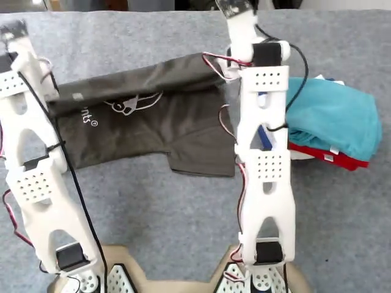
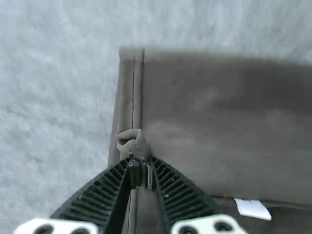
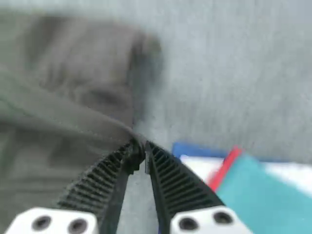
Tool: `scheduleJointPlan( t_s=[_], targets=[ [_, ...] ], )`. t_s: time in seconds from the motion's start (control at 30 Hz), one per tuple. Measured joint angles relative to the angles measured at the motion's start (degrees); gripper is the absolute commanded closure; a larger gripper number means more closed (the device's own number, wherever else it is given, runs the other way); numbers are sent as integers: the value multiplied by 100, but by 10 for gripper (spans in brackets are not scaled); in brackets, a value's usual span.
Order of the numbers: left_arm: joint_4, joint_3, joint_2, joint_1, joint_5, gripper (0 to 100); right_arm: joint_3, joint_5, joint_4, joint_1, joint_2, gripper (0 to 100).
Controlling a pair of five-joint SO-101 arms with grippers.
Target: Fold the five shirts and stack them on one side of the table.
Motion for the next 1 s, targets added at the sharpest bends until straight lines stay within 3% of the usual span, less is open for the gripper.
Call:
scheduleJointPlan(
  t_s=[0.2, 0.57, 1.0],
  targets=[
    [-510, 1873, -255, -53, -18, 971, 26, 158, 62, 211, 0, 985],
    [-3182, 5662, -2699, -149, -18, 971, 1952, 396, 62, 70, -721, 985],
    [-3604, 6549, -2884, -132, -193, 972, 4703, 941, -114, -105, -2251, 985]
  ],
)
